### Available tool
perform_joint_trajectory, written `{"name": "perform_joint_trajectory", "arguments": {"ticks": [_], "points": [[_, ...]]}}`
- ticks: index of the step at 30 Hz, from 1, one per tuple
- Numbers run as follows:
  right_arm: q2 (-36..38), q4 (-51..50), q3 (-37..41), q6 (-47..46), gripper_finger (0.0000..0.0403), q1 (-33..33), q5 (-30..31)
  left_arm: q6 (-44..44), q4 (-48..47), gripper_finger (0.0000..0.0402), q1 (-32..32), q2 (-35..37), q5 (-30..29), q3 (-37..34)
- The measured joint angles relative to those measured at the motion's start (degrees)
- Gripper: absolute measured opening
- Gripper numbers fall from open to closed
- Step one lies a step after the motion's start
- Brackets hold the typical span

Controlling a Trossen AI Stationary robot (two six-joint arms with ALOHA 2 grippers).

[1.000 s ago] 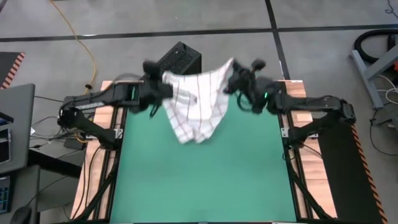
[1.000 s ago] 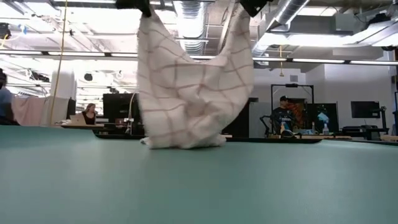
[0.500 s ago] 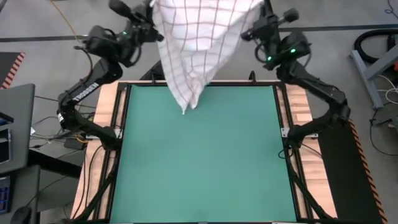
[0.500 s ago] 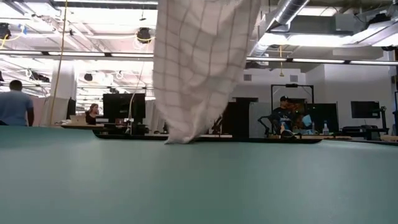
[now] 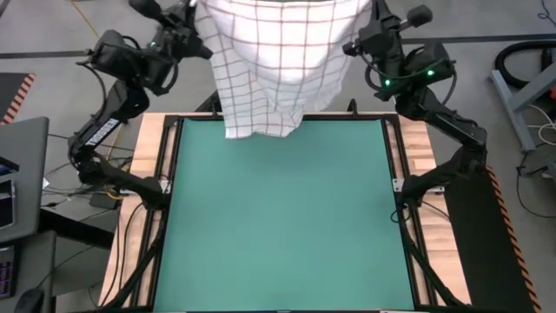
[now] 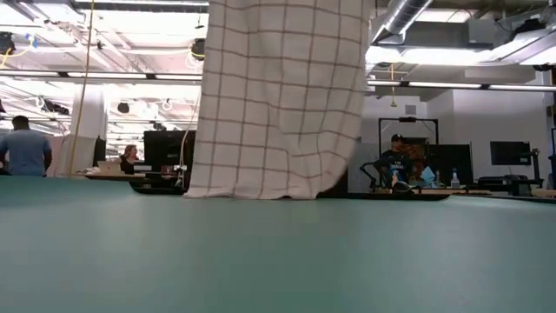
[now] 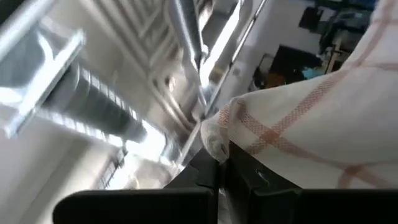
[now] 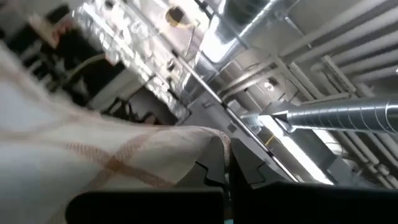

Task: Roll towel
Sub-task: Fold the white towel

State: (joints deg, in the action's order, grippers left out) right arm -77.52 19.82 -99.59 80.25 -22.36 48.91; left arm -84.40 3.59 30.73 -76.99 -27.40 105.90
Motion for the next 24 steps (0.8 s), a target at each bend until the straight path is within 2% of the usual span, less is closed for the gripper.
{"name": "perform_joint_trajectory", "arguments": {"ticks": [3, 6, 11, 14, 16, 18, 20, 24], "points": [[-0.02, -4.74, 0.00, 0.70, 0.0012, 1.73, 1.41, 9.13, -9.60, 0.0000, -0.24, 1.86, -1.10, 0.07], [-1.20, -8.13, 0.00, 0.17, 0.0012, 0.68, 1.25, 16.04, -18.56, 0.0000, 3.03, 2.47, 4.96, 0.00], [-4.34, -12.38, 0.00, -6.35, 0.0012, -6.30, -0.13, 23.34, -19.51, 0.0000, 11.69, -0.08, 6.62, 0.01], [-7.23, -13.51, -0.07, -9.77, 0.0012, -11.99, -3.31, 23.14, -19.29, 0.0000, 17.60, -3.67, 7.78, 0.03], [-9.94, -11.62, 0.00, -11.12, 0.0011, -16.18, -4.81, 21.48, -16.94, 0.0000, 21.14, -7.04, 11.41, -0.06], [-12.73, -7.03, 0.00, -12.11, 0.0011, -19.87, -5.23, 18.18, -10.73, 0.0000, 24.27, -10.86, 14.04, -0.06], [-15.13, -2.65, 0.00, -11.37, 0.0011, -22.53, -5.40, 13.60, -2.66, 0.0000, 25.99, -14.57, 13.49, -0.08], [-19.08, 7.42, -1.73, 3.32, 0.0011, -25.15, -8.01, -0.65, 17.46, 0.0000, 26.06, -20.15, 11.71, 0.47]]}}
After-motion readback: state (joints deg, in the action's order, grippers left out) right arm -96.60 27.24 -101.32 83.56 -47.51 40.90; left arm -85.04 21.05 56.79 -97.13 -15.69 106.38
